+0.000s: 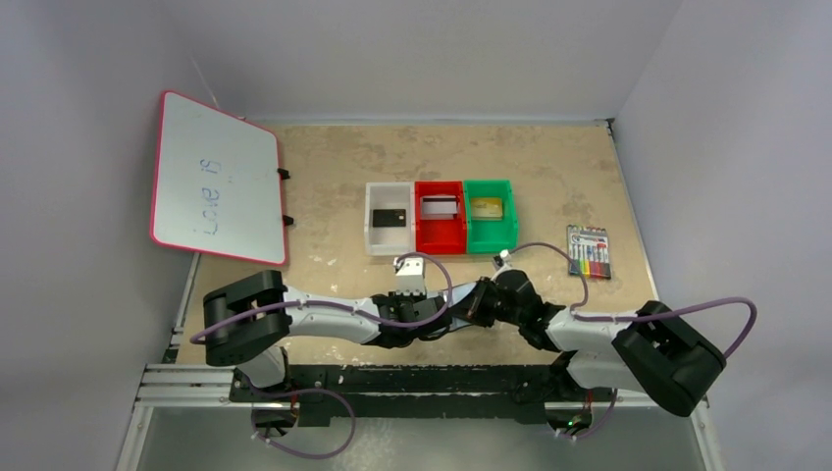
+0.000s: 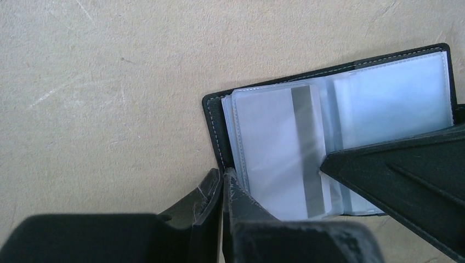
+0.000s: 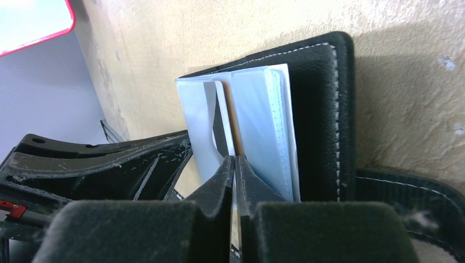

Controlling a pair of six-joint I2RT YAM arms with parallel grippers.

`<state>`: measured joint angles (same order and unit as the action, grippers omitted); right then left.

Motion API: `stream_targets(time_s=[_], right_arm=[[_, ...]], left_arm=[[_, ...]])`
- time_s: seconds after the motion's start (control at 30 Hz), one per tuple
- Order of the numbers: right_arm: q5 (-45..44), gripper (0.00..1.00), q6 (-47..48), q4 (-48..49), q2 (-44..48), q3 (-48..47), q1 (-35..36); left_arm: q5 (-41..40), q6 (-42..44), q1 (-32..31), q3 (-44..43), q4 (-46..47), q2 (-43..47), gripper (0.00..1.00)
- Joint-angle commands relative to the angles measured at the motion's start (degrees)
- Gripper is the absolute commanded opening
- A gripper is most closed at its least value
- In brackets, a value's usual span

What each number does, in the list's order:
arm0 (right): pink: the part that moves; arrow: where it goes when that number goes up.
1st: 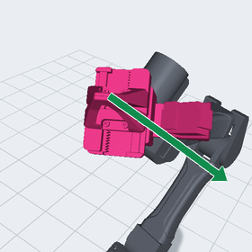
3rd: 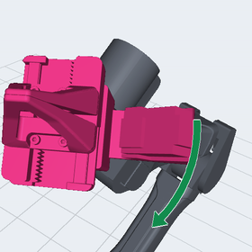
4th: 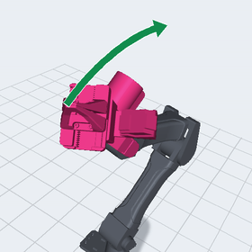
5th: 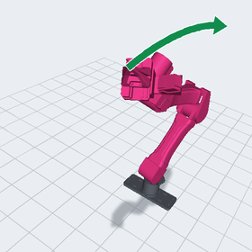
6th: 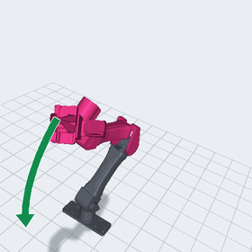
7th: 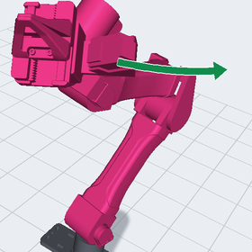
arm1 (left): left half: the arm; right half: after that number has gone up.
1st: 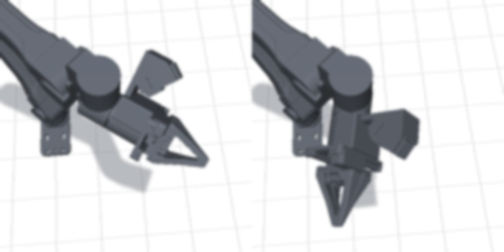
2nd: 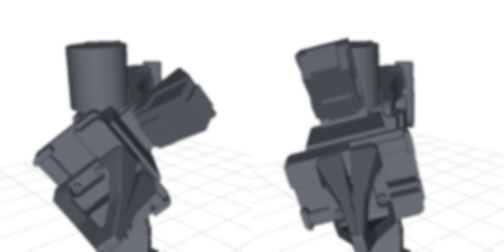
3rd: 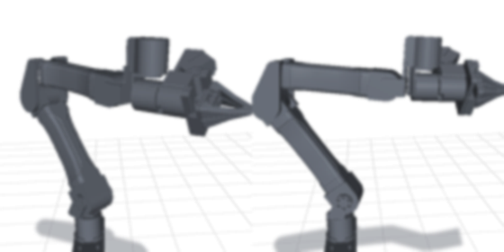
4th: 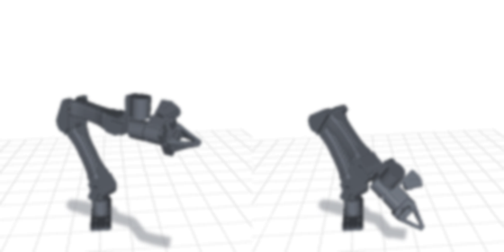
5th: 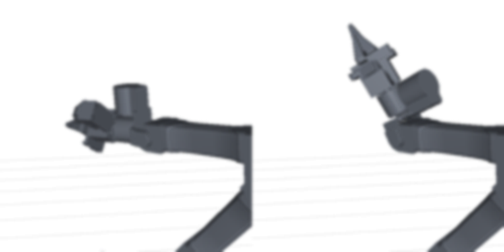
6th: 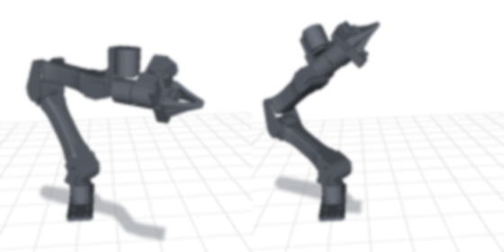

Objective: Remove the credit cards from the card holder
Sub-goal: Remove the credit card from the card holder.

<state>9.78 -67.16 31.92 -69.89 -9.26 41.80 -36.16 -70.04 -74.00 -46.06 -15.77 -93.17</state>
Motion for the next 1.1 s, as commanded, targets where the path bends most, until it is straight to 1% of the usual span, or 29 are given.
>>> stream_targets(time_s=[0.0,0.07,0.27,0.33,0.37,0.5,0.57,0.67,0.83,0.97,1.07], right_arm=[[1.18,0.01,-1.53,5.77,0.13,0.62,0.21],[0.76,0.00,-2.02,5.78,0.64,0.96,0.21],[-0.46,0.00,-2.71,5.22,2.27,2.11,0.04],[-0.30,0.00,-2.67,5.29,2.32,2.14,0.03],[-0.16,0.00,-2.71,5.40,2.31,2.14,-0.03],[0.06,0.00,-2.71,6.02,1.75,2.18,-0.05],[0.19,0.00,-2.71,6.43,1.48,2.27,-0.10],[0.53,0.00,-2.71,7.18,0.94,2.42,-0.14],[1.20,0.00,-2.71,8.53,-0.08,2.58,-0.22],[0.83,0.00,-2.81,8.16,-0.38,2.57,-0.23],[0.60,0.01,-2.80,7.96,-0.79,2.54,-0.31]], left_arm=[[2.03,-2.39,-0.62,0.40,1.43,1.48,0.02],[0.93,-3.14,-0.61,0.74,0.59,2.44,0.04],[-2.35,-5.17,-0.60,2.15,-0.55,7.15,0.18],[-2.76,-5.00,-0.62,2.65,0.47,8.41,0.22],[-2.73,-4.69,-0.62,2.84,1.32,8.90,0.26],[-1.36,-2.67,-0.62,2.91,5.11,9.07,0.30],[-0.14,-1.69,-0.62,2.82,6.45,8.12,0.31],[1.07,-1.46,-0.61,1.55,5.44,4.74,0.30],[1.62,-1.63,-0.60,-0.98,2.28,0.44,0.25],[1.69,-1.63,-0.63,-1.29,2.03,-0.49,0.22],[1.93,-1.40,-0.62,-1.31,2.19,-1.01,0.17]])
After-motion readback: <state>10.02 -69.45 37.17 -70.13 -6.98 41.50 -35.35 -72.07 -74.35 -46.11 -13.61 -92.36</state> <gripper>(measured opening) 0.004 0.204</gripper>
